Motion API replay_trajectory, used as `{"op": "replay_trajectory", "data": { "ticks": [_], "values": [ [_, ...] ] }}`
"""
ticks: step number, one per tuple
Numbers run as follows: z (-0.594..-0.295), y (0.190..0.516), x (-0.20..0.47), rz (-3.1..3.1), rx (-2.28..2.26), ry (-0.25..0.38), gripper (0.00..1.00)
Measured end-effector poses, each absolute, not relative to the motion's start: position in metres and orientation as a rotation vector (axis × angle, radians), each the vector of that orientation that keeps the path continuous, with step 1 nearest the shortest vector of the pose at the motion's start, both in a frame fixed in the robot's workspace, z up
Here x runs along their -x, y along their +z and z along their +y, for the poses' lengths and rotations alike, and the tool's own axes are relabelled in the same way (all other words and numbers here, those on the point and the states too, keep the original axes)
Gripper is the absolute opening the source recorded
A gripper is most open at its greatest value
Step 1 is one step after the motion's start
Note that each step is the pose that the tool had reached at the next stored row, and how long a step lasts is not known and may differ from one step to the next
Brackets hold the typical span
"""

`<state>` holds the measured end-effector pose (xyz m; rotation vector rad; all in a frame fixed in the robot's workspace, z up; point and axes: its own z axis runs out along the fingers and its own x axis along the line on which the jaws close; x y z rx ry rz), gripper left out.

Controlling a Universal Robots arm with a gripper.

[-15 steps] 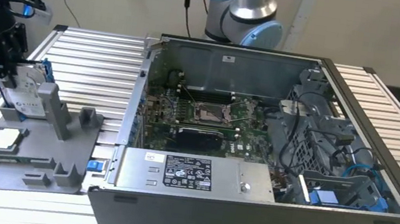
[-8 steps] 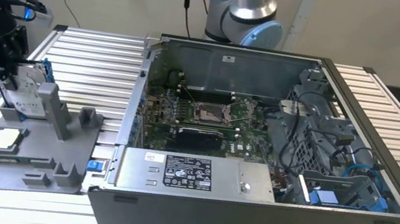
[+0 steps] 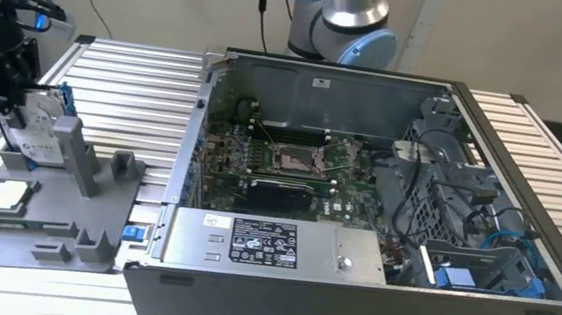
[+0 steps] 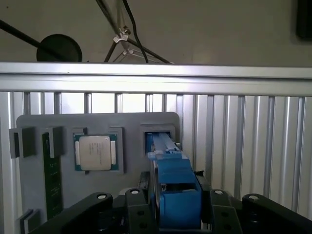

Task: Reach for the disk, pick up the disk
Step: 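Pick up the disk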

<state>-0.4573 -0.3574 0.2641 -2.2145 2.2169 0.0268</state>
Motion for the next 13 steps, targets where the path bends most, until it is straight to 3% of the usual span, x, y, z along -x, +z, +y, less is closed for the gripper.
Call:
{"op": "replay_trajectory", "data": {
  "ticks": [2,3,13],
  "values": [
    [-0.3574,0.2634,0.4573,2.217,2.215,0.027,1.00],
    [-0.3574,0.2632,0.4573,2.217,2.215,0.027,0.00],
    [-0.3574,0.2622,0.4573,2.217,2.215,0.027,0.00]
  ]
}}
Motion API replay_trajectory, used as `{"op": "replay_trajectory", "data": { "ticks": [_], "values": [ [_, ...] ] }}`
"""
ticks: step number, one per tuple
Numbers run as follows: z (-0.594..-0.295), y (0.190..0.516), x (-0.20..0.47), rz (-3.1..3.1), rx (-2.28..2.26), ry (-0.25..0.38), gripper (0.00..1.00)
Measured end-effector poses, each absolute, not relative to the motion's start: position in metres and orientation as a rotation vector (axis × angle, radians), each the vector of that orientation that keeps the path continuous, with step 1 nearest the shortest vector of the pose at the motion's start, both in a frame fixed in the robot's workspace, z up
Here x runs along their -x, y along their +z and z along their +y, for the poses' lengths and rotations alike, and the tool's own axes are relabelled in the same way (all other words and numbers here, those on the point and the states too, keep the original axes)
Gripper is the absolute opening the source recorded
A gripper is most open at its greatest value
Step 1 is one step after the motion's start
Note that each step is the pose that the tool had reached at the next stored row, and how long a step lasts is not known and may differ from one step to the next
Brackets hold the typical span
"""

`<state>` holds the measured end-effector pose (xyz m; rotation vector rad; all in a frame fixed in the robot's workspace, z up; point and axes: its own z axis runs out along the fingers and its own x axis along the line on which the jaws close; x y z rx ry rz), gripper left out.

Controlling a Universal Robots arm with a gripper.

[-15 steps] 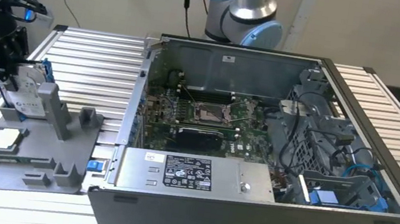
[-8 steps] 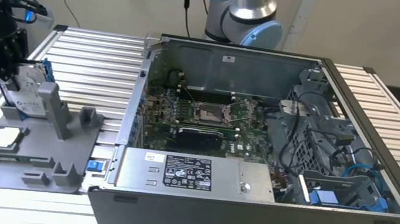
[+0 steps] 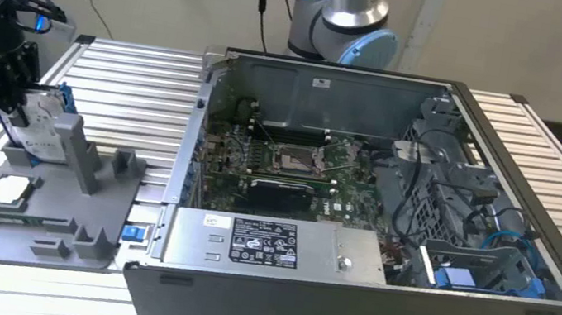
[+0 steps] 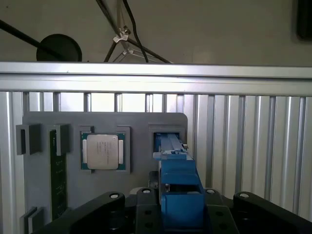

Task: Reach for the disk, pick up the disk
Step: 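Pick up the disk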

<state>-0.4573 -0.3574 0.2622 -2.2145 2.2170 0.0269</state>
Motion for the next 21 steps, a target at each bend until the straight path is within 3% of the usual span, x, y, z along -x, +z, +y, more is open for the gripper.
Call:
{"op": "replay_trajectory", "data": {
  "ticks": [21],
  "values": [
    [-0.3575,0.2623,0.4576,2.204,2.222,0.022,0.00]
  ]
}}
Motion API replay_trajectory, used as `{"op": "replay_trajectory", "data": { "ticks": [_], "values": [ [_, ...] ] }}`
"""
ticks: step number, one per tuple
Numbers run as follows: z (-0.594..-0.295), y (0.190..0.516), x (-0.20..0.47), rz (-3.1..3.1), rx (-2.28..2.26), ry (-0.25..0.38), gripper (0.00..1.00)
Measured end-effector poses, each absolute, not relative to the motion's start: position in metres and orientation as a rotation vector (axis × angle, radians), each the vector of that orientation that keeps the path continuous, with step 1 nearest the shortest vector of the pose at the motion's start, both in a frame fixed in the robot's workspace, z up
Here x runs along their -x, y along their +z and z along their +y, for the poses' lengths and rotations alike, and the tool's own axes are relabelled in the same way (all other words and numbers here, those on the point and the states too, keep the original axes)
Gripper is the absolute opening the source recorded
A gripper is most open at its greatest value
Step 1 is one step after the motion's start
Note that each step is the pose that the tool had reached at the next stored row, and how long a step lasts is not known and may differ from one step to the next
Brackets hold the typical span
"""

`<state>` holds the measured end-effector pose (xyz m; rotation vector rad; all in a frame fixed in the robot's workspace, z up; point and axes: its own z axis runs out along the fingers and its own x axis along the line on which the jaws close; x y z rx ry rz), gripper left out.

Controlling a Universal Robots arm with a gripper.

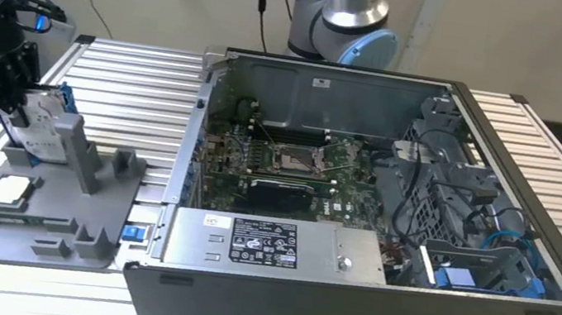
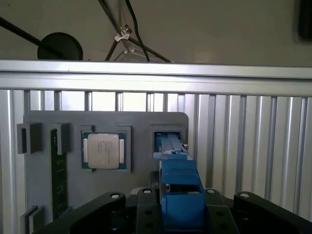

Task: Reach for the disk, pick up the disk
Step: 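Pick up the disk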

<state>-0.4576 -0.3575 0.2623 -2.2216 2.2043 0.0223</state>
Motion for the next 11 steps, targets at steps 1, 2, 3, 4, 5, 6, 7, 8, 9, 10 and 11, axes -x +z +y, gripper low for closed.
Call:
{"op": "replay_trajectory", "data": {
  "ticks": [1,2,3,4,5,6,7,8,9,10,11],
  "values": [
    [-0.3574,0.2622,0.4576,2.198,2.216,0.033,0.00],
    [-0.3573,0.2622,0.4577,2.197,2.215,0.035,0.00],
    [-0.3573,0.2622,0.4576,2.197,2.215,0.035,0.00],
    [-0.3573,0.2622,0.4576,2.197,2.215,0.035,0.00],
    [-0.3573,0.2622,0.4576,2.197,2.215,0.035,0.00],
    [-0.3574,0.2624,0.4576,2.197,2.215,0.034,0.00],
    [-0.3574,0.2629,0.4576,2.197,2.215,0.034,0.00],
    [-0.3574,0.2637,0.4576,2.197,2.215,0.034,0.00],
    [-0.3574,0.2648,0.4576,2.197,2.215,0.034,0.00],
    [-0.3573,0.2666,0.4576,2.197,2.215,0.034,0.00],
    [-0.3574,0.2685,0.4576,2.197,2.216,0.034,0.00]
  ]
}}
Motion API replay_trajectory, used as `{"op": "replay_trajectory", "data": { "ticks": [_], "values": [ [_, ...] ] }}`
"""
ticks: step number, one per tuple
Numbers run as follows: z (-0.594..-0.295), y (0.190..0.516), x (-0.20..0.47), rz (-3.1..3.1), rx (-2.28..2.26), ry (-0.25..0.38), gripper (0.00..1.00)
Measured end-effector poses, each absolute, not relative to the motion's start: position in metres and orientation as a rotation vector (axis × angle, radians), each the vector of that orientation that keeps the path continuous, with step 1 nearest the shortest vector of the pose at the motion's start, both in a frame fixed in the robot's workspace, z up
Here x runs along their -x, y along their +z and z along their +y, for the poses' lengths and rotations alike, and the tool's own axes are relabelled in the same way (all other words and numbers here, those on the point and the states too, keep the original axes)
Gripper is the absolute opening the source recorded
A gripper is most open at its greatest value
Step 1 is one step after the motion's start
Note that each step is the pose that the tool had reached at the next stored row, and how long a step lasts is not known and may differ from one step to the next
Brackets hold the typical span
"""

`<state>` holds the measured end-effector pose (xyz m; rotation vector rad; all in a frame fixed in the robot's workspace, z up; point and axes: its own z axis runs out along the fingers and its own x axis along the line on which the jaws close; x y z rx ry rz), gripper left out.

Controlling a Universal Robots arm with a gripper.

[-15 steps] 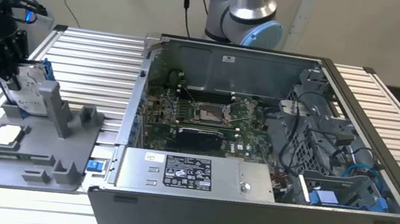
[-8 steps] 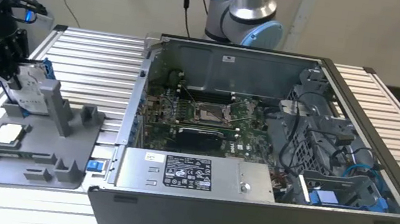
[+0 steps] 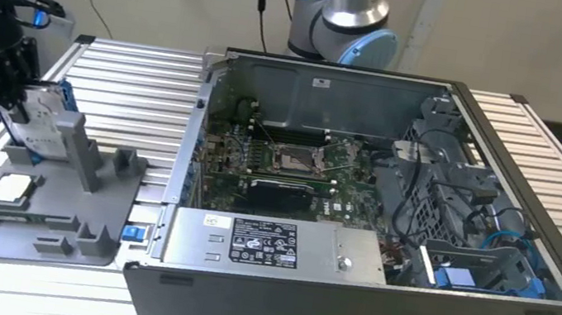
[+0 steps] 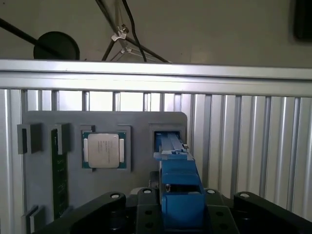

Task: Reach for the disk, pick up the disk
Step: 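Pick up the disk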

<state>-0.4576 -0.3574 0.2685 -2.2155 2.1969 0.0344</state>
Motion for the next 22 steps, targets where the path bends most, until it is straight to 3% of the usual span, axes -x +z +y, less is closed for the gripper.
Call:
{"op": "replay_trajectory", "data": {
  "ticks": [22],
  "values": [
    [-0.357,0.295,0.458,2.197,2.216,0.034,0.00]
  ]
}}
